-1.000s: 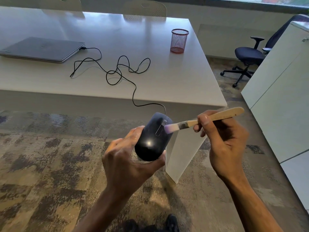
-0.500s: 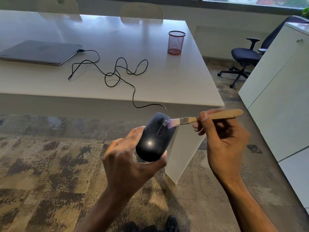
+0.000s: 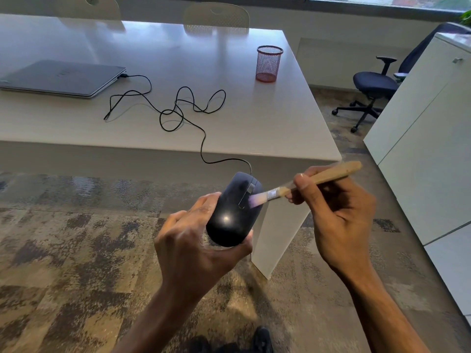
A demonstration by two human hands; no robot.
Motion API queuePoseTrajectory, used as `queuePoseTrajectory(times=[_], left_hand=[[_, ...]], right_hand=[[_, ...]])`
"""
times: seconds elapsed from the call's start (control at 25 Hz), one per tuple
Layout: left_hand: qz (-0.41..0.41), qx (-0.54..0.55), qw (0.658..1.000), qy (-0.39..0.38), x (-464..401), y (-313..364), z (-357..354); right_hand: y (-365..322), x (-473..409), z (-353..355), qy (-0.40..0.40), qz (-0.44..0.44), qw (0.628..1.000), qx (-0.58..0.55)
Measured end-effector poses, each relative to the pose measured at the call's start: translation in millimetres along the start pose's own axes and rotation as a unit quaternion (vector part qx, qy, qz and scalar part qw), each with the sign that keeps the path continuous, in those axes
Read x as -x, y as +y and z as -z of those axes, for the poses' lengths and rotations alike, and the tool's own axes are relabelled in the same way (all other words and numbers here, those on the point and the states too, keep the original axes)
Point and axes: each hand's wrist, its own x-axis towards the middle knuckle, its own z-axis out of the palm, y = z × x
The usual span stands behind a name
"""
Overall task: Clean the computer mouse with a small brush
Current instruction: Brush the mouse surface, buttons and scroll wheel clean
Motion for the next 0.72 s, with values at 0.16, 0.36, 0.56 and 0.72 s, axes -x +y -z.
queuePoseTrajectory(times=[0.16, 0.36, 0.56, 0.72], left_hand=[[-0.015, 0.02, 1.0, 0.01, -0.9, 6.5, 0.2], [-0.008, 0.014, 1.0, 0.011, -2.3, 6.7, 0.7], [-0.009, 0.017, 1.0, 0.007, -3.8, 5.5, 0.9], [-0.018, 0.024, 1.0, 0.006, -2.7, 7.6, 1.1]], right_hand=[[9.3, -14.1, 1.8, 0.047, -0.024, 0.996, 0.07], [8.6, -14.8, -1.6, 0.058, -0.006, 0.995, 0.083], [-6.9, 3.1, -5.6, -0.004, 0.017, 0.999, 0.043], [-7.4, -2.9, -2.1, 0.011, 0.021, 0.998, 0.057]])
